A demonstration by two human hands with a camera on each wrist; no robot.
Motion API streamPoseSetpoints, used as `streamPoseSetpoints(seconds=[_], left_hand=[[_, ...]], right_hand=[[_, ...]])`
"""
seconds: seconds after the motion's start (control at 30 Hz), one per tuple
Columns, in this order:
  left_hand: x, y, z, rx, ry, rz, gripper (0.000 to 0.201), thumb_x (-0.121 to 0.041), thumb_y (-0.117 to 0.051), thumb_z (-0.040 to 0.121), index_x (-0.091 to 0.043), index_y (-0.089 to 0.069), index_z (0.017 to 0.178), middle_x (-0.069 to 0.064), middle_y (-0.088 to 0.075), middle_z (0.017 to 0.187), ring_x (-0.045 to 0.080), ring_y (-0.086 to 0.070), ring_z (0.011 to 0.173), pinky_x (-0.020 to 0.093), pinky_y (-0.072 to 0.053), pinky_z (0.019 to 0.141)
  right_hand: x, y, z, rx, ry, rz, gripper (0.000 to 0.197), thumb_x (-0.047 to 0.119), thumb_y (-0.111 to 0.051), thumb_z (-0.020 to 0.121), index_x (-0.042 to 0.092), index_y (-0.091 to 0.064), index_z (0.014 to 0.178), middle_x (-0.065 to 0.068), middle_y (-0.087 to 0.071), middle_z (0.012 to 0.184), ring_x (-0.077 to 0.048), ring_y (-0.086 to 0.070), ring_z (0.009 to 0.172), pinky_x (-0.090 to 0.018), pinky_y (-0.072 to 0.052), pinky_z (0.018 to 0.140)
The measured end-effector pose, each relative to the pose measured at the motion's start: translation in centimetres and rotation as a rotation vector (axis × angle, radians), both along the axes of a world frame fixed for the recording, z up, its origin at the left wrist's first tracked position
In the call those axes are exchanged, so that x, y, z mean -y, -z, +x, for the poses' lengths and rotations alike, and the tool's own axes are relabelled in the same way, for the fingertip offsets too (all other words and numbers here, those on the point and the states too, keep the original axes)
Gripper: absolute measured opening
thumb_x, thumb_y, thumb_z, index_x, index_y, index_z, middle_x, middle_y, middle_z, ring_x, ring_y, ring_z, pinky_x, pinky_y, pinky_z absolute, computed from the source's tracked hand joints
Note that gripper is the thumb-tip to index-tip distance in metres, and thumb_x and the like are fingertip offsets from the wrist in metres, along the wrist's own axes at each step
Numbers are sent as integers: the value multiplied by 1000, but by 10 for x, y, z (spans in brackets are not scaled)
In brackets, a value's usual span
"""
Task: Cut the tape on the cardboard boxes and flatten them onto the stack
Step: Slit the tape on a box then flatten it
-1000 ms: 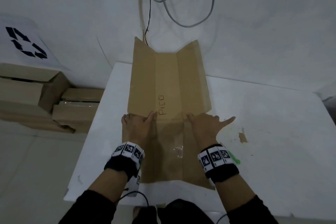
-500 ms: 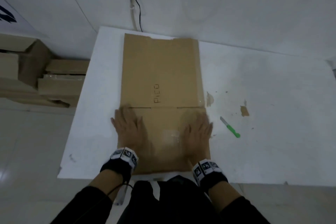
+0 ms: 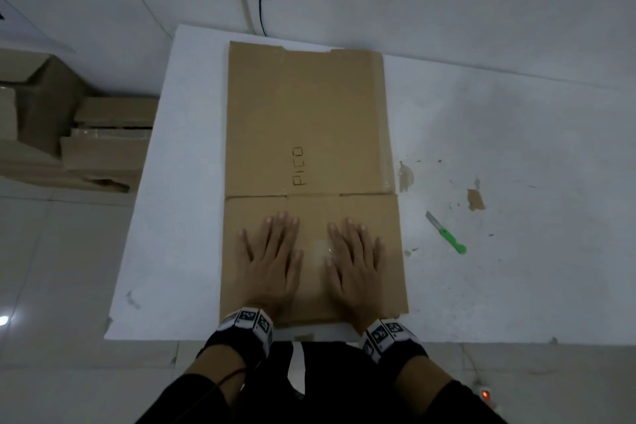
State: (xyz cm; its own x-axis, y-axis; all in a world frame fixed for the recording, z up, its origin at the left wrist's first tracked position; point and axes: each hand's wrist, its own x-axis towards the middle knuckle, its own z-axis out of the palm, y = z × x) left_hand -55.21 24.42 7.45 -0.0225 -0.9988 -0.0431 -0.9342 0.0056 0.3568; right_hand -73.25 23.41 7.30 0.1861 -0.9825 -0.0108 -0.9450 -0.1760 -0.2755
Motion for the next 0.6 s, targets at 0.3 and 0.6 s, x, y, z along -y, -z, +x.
streamPoseSetpoints(seconds=[0.3,0.6], left_hand=[[114,-2,9,30,10,-123,55,-39,-33,99,-12,-37,147,14,-33,153,23,-12,147,40,2,120],[193,6,22,130,-2,-14,62,-46,-15,99,-20,-7,155,5,-2,162,21,-1,149,56,-4,117]], right_hand=[[109,-9,20,-19,-31,3,62,51,-19,102,15,-35,150,-12,-33,156,-31,-25,146,-59,-18,115],[204,0,28,-67,-50,74,71,63,-11,97,26,-11,158,-1,-5,166,-19,-2,152,-54,-5,121]])
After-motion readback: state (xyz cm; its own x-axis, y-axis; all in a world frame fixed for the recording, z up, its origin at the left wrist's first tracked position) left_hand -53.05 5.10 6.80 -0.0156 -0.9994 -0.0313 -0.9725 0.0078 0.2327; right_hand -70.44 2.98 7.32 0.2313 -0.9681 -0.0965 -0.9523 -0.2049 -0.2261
